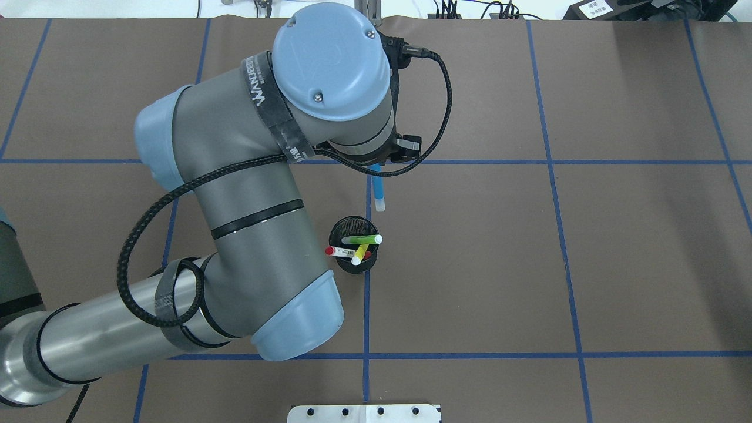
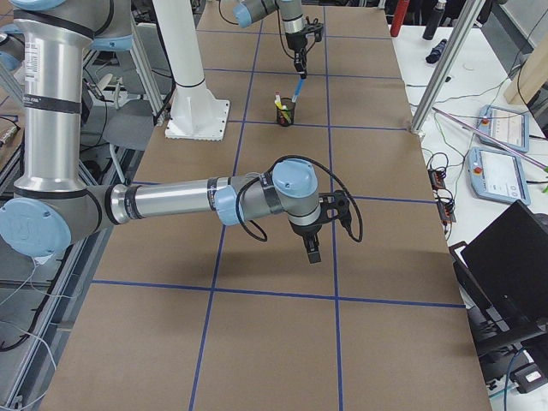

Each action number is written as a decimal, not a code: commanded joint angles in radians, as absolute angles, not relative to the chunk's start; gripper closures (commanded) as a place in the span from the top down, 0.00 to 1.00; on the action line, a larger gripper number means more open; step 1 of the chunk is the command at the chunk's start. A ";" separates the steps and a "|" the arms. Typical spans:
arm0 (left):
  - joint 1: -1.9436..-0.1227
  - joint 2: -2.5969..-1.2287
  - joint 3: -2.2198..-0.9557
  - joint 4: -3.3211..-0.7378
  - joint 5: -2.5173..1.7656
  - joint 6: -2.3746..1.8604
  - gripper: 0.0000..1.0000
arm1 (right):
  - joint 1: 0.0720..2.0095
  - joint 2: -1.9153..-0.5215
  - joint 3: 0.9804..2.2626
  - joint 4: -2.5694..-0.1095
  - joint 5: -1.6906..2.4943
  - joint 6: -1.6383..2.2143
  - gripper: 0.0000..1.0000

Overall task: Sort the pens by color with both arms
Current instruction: 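Lift the blue pen up out of the cup with the left gripper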

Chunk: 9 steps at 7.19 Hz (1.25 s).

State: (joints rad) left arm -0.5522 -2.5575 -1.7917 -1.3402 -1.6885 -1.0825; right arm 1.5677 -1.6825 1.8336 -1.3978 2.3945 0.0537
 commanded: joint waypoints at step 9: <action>-0.483 -2.723 -1.013 -2.307 -0.997 -1.135 0.00 | 1.560 -1.672 1.815 -1.397 2.396 0.054 1.00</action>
